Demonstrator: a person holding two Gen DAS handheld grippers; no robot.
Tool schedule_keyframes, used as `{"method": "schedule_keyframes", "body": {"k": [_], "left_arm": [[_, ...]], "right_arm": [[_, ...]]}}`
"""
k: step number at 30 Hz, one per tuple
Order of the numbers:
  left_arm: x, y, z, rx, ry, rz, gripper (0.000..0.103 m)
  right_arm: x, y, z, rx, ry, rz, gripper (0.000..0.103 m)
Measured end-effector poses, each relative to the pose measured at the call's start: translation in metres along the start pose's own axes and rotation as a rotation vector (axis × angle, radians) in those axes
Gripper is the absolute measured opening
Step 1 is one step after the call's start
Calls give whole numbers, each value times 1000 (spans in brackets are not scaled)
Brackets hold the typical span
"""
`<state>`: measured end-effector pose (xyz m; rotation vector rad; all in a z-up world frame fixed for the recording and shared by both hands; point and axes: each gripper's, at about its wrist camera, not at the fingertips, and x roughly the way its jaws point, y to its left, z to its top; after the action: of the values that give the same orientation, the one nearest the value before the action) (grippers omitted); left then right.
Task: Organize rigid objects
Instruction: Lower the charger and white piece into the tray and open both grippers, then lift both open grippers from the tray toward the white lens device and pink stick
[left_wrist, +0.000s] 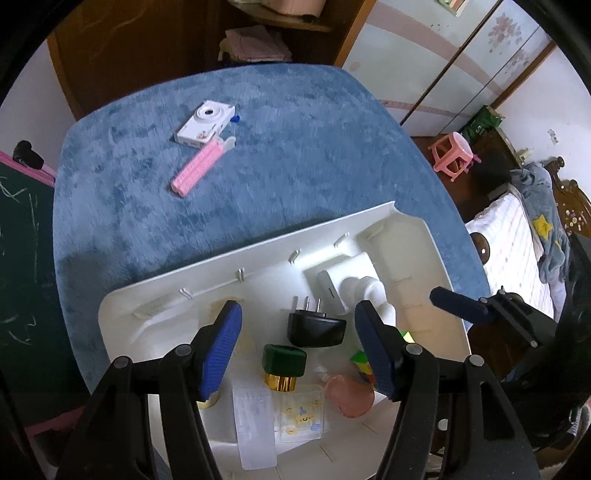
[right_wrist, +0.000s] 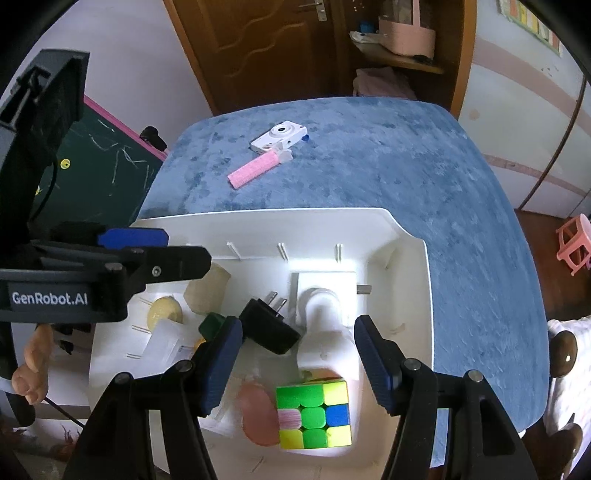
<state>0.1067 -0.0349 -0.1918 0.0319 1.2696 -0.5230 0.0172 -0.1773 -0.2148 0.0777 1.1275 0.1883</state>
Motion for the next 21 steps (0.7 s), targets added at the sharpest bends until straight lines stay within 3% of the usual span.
{"method": "schedule_keyframes", "body": {"k": [13, 21], "left_arm": [[-43, 0, 5, 31, -101, 13, 67], [-98, 19, 37, 49, -223, 97, 67]], "right_arm": [[-17, 15, 7, 3, -20, 10, 64], [-42, 30, 34, -23, -52, 11, 64]]}}
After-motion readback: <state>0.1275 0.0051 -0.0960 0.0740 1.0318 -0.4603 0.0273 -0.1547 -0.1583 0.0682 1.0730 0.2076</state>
